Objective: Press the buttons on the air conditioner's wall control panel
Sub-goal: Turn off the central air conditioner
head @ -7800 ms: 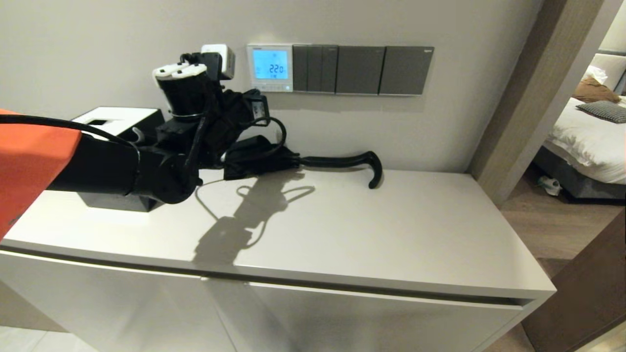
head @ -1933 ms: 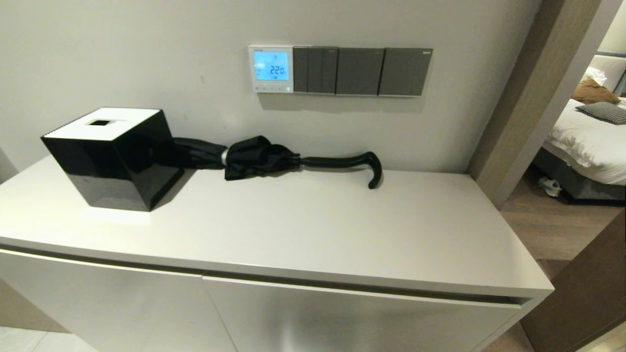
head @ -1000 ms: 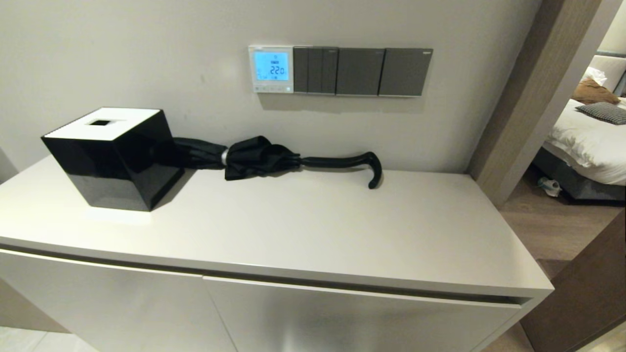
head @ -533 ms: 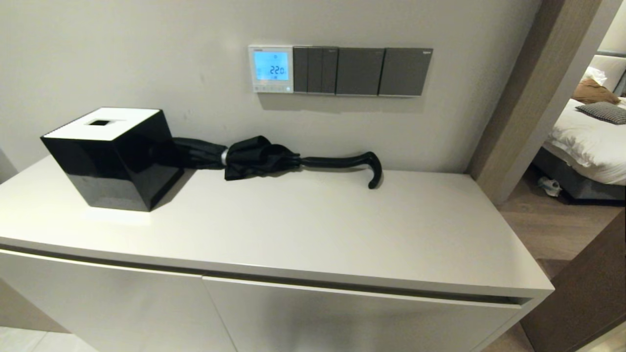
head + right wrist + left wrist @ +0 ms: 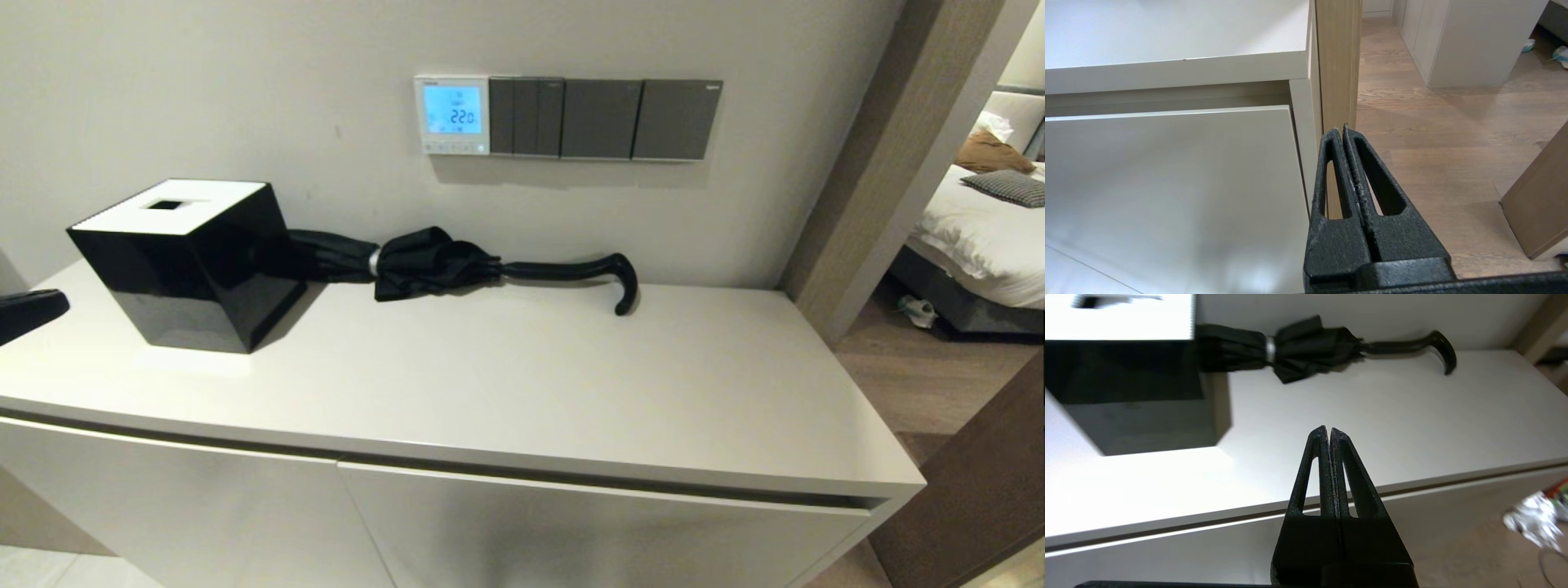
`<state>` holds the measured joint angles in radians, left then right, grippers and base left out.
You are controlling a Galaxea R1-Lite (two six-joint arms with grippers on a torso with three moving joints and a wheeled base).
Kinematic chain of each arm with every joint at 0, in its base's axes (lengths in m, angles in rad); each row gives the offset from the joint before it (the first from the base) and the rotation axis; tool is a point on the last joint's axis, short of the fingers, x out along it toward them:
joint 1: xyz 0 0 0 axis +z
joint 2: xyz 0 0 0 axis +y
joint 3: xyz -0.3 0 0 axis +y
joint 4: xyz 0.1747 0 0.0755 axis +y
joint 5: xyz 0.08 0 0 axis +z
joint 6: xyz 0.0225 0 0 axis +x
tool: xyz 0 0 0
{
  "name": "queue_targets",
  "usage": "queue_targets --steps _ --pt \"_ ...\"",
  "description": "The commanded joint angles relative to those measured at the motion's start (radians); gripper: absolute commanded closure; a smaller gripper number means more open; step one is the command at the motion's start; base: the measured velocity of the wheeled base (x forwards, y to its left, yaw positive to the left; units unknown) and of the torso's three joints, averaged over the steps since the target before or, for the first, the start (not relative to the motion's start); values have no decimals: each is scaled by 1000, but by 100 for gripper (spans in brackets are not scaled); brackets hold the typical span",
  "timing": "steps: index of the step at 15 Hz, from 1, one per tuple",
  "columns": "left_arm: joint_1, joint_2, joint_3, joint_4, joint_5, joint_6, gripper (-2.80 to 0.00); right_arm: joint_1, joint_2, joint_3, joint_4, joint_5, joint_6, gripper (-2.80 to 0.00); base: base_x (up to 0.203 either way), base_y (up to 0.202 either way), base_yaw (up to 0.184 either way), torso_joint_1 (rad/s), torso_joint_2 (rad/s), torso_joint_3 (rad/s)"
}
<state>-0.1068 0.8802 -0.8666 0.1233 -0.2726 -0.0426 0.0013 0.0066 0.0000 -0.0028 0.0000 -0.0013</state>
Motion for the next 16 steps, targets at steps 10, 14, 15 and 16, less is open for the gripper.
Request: queue_targets --steps 10,14,15,16 --pt "-310 420 -192 -164 238 -4 0 2 0 2 0 0 0 0 0 0 0 0 0 0" --pt "-387 544 -268 -267 361 -2 0 2 0 2 0 0 0 0 0 0 0 0 0 0" --pt "-396 572 -283 -299 375 -1 0 2 0 2 0 0 0 0 0 0 0 0 0 0" --pt "-408 594 -298 -330 382 0 0 2 0 2 0 0 0 0 0 0 0 0 0 0"
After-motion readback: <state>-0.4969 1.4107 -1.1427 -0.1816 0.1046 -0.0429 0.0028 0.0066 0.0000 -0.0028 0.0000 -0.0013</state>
